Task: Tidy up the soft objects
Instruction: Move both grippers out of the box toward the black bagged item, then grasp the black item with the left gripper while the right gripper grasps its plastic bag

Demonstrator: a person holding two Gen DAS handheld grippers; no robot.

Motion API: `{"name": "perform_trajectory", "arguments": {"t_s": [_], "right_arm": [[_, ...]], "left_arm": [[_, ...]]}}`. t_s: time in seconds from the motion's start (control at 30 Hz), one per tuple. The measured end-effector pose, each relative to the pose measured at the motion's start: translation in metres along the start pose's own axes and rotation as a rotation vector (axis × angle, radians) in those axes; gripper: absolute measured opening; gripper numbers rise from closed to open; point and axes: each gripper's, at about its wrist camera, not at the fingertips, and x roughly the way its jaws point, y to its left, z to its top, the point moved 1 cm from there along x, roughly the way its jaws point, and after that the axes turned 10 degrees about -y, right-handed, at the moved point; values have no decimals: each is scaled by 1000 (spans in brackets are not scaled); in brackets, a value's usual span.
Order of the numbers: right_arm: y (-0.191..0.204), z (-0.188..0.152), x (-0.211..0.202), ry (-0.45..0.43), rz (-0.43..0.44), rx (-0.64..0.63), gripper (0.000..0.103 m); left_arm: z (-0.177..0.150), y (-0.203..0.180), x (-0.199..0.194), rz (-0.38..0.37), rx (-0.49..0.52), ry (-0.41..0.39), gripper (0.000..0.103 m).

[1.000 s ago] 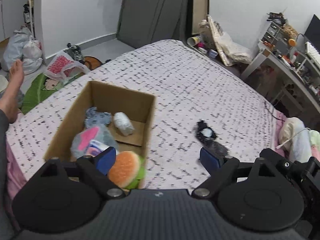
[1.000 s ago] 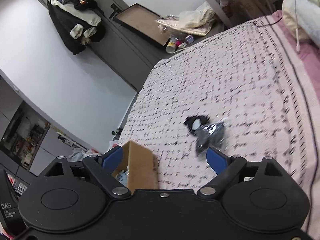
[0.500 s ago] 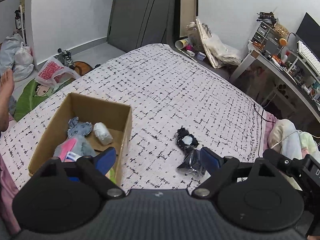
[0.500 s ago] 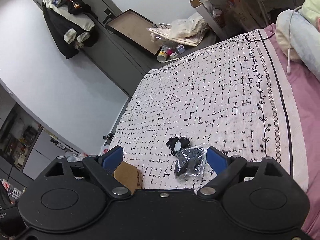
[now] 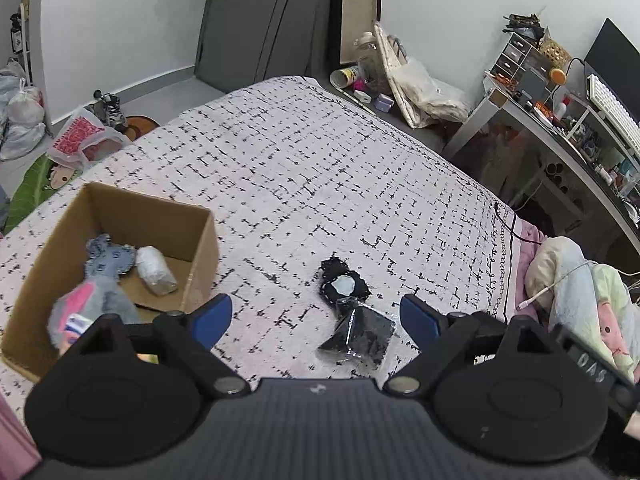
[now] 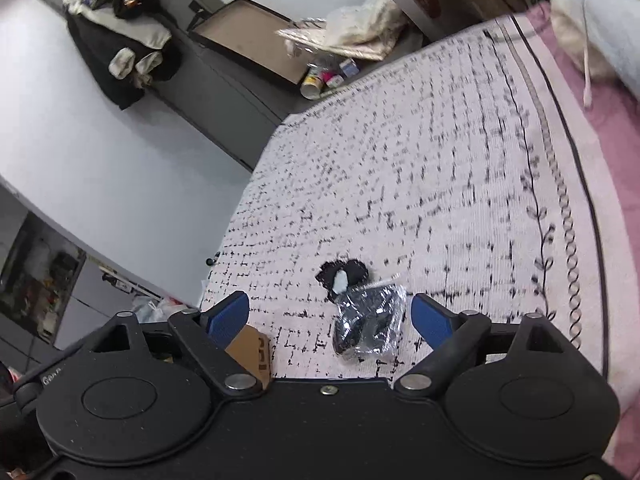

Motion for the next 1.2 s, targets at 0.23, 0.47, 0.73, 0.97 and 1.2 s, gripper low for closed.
{"name": "perform_trajectory", "arguments": {"t_s": [0.23,0.47,0.73,0.97,1.2], "right_arm": [[-20,-11,28,25,-55,24,84],[-42,-21,57,69,-91,125,84],[-44,-33,81,100,-83,154,84],[-38,-35,91,109,-90,106,84],[-34,-35,96,103,-115,46,64]], "left_arm": [[-12,-4,32,-13,-22,40,90],[-20,-7,64,-14,-4,79,89],[-18,-8,88,-20,-15,100,89],[-23,-4,103,-5,-11,125,89],[-19,-4,111,5,0,119,89]]}}
